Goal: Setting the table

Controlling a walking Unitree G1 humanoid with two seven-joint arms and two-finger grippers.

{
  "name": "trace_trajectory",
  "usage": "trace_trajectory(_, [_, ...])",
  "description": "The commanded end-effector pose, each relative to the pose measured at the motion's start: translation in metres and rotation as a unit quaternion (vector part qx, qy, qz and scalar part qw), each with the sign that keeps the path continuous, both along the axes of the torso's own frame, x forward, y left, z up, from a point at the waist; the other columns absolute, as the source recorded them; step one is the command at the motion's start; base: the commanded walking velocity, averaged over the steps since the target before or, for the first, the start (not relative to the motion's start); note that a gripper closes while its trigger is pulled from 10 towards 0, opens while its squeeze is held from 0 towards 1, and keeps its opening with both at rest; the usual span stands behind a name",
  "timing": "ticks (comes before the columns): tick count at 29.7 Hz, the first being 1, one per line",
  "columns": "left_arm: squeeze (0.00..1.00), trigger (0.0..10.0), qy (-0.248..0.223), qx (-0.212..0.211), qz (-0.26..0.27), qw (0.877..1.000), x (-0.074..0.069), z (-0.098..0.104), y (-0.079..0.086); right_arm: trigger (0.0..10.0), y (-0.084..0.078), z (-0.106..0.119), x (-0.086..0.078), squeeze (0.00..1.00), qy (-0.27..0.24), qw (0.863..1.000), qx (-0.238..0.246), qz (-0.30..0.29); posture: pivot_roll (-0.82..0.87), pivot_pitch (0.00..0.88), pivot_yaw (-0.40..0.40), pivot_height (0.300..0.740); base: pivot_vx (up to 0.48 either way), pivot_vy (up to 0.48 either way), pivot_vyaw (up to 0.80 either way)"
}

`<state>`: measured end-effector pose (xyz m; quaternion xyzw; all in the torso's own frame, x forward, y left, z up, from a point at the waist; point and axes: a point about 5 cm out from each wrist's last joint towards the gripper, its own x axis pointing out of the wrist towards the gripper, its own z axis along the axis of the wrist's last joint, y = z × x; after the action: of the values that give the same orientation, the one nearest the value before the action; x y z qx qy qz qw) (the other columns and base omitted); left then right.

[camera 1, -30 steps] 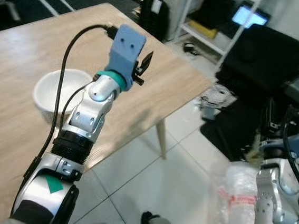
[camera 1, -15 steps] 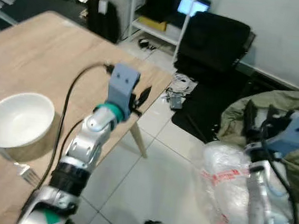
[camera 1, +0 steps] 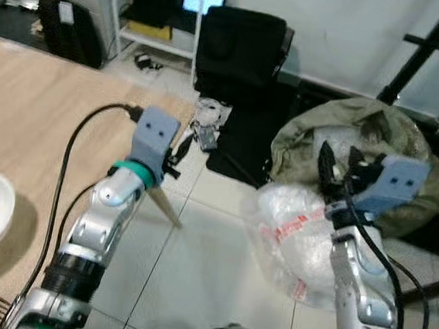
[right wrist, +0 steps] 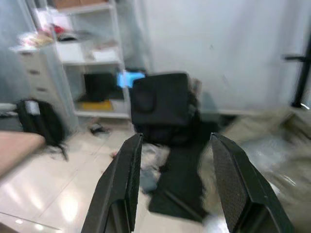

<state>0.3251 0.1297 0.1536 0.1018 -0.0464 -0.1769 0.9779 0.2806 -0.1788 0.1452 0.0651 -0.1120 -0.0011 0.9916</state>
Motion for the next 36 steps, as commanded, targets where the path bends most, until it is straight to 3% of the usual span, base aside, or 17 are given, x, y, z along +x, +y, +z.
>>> trace_trajectory(1, [0.0,10.0,0.005,0.003,-0.01,1.0,-0.002,-0.003,-0.006,10.0,-0.003,-0.002,-0.002,0.0,0.002,1.0,-0.002,-0.008,0.08,0.0,0.05,0.74,0.0,0.0,-0.8])
trace_trajectory(9, [0.0,10.0,0.019,0.008,-0.001,1.0,-0.007,-0.015,-0.001,10.0,-0.007,-0.014,-0.009,0.0,0.021,1.0,-0.003,-0.012,0.07,0.0,0.039,0.74,0.0,0.0,-0.8])
trace_trajectory(36, [0.0,10.0,0.021,0.005,-0.003,1.0,-0.003,-0.017,-0.005,10.0,-0.011,-0.011,-0.009,0.0,0.017,1.0,-0.007,-0.016,0.06,0.0,0.033,0.74,0.0,0.0,-0.8])
